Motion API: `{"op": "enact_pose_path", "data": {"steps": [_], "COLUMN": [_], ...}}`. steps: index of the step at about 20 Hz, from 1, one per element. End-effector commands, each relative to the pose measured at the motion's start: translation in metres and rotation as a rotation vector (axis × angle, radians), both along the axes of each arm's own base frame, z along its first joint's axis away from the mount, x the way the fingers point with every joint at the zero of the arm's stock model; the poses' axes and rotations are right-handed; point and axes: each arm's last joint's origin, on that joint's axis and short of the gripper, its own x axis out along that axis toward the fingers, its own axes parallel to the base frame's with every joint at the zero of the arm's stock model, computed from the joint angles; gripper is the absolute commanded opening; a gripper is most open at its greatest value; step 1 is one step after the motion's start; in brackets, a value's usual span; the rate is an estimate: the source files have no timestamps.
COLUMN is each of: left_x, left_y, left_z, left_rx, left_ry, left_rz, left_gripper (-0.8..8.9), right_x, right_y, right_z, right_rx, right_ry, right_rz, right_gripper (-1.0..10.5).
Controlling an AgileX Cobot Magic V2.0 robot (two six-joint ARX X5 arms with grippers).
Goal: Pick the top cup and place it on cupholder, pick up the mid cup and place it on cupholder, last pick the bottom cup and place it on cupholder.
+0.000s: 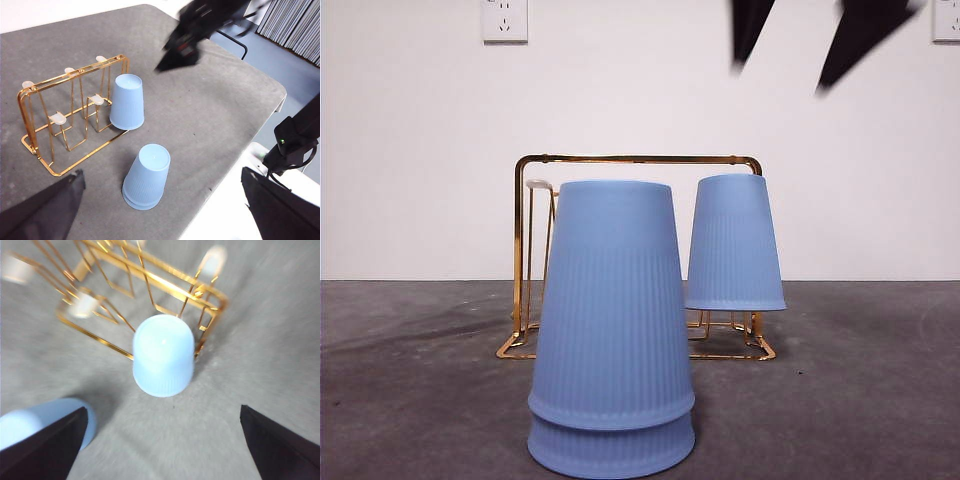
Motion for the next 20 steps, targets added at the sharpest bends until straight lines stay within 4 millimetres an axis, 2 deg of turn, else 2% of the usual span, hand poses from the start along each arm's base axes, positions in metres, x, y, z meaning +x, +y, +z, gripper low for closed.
{"op": "enact_pose_path", "data": {"steps": [1,2,3,4,6,11,13,14,17,18,20], "left_x": [0.004,0.006,0.010,0.021,0.028,0.049,0.077,0.085,0.097,0.107,0.112], "left_y": [-0.002,-0.003,-0.004,-0.009,-0.012,-0.021,-0.043,-0.053,-0.070,-0.091,-0.106], "left_z": [0.005,0.004,0.004,0.002,0.001,-0.003,-0.015,-0.020,-0.029,-0.041,-0.049], "left_rx": [-0.006,-0.004,0.000,0.006,0.004,-0.018,0.000,0.029,0.093,0.183,0.230], "left_ry": [-0.005,0.000,0.014,0.059,0.092,0.231,0.406,0.453,0.499,0.530,0.541], "left_rz": [-0.009,-0.009,-0.008,-0.002,0.006,0.045,0.025,0.029,0.040,0.055,0.052], "left_gripper": [5.00,5.00,5.00,5.00,5.00,5.00,5.01,5.01,5.01,5.00,5.00], "right_x": [-0.028,-0.040,-0.061,-0.107,-0.125,-0.156,-0.184,-0.189,-0.195,-0.198,-0.199], "right_y": [-0.014,-0.020,-0.030,-0.052,-0.062,-0.082,-0.103,-0.107,-0.112,-0.114,-0.115], "right_z": [0.023,0.029,0.037,0.046,0.044,0.019,-0.028,-0.035,-0.039,-0.038,-0.038], "right_rx": [0.042,0.058,0.088,0.156,0.194,0.254,0.305,0.328,0.345,0.359,0.363], "right_ry": [-0.061,-0.079,-0.114,-0.203,-0.232,-0.218,-0.181,-0.176,-0.189,-0.206,-0.215], "right_rz": [0.021,0.030,0.051,0.099,0.128,0.145,0.100,0.089,0.084,0.086,0.086], "right_gripper": [4.9,4.9,4.9,4.9,4.9,4.9,4.9,4.9,4.9,4.9,4.9]}}
